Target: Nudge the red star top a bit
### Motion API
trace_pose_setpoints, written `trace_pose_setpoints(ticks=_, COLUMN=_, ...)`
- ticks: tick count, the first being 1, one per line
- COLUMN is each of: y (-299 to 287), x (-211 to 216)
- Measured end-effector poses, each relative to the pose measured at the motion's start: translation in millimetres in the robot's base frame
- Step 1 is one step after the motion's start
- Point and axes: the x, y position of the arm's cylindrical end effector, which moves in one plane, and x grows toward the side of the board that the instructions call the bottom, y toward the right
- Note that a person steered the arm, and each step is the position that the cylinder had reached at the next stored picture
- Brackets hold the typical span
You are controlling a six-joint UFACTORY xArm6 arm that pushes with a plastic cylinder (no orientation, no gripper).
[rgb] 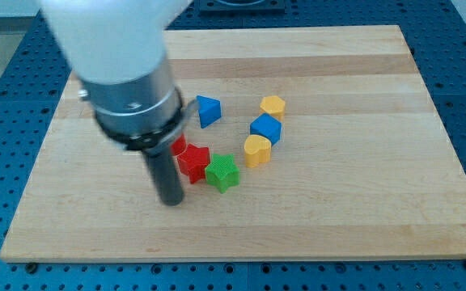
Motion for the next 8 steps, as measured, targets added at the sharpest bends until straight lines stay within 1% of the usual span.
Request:
trace_pose_setpoints(ticks=1, y=15.2, x=-10.7)
trace_pose_setpoints(ticks=2, y=14.5, x=-10.7)
trace_pose_setpoints(ticks=4, y=-21.5, x=2.4)
trace_pose_setpoints(ticks=5, y=-19.5, x=-15.0)
trace_pose_setpoints(ticks=6, y=-18.1, x=-15.0)
trace_pose_setpoints(ticks=8, y=4.6, x=-33.0)
